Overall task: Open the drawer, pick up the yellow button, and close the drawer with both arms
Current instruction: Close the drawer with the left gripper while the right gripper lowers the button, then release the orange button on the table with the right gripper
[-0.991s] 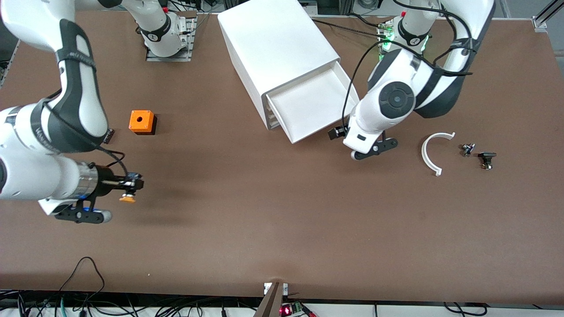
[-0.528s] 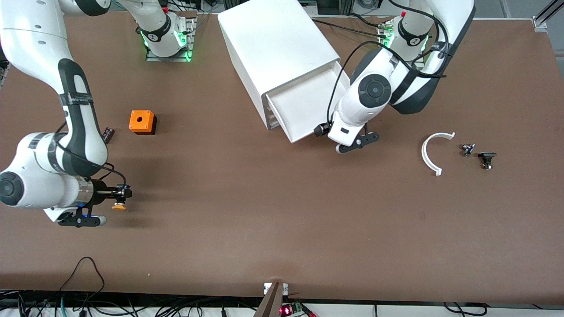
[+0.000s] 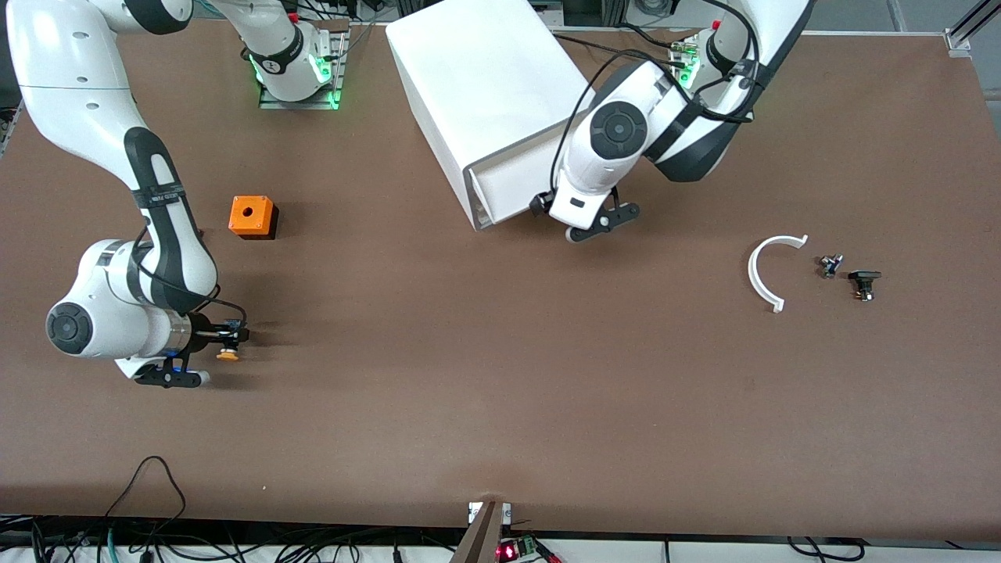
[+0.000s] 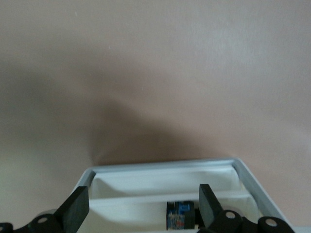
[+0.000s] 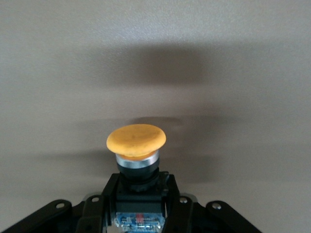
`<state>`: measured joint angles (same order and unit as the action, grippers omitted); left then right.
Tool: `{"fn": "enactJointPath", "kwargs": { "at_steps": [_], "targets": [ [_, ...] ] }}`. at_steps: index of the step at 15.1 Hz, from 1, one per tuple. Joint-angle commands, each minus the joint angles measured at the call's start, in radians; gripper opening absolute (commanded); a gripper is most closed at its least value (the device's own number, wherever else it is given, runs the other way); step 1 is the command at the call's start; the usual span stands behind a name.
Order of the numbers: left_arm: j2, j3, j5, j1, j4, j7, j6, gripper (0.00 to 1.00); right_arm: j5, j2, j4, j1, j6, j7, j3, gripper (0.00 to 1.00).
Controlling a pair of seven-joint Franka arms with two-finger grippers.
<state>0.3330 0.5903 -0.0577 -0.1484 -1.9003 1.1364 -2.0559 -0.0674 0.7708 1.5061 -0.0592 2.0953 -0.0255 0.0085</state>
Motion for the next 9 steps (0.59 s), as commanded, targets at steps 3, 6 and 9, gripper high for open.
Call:
{"fn": "enactJointPath", "kwargs": {
  "at_steps": [3,6,9],
  "targets": [
    [-0.045,0.081,0.019,0.017,-0.066,0.054,0.000,1.00,0.008,0.007,0.014,-0.022,0.043,-0.008,0.018,0.73],
    [-0.045,0.105,0.007,0.021,-0.077,0.056,0.000,1.00,0.011,-0.001,0.005,-0.019,0.043,-0.004,0.018,0.99],
    [-0.043,0.108,-0.011,0.015,-0.079,0.056,0.000,1.00,0.023,-0.063,-0.015,0.004,0.028,-0.005,0.019,0.99]
  ]
}}
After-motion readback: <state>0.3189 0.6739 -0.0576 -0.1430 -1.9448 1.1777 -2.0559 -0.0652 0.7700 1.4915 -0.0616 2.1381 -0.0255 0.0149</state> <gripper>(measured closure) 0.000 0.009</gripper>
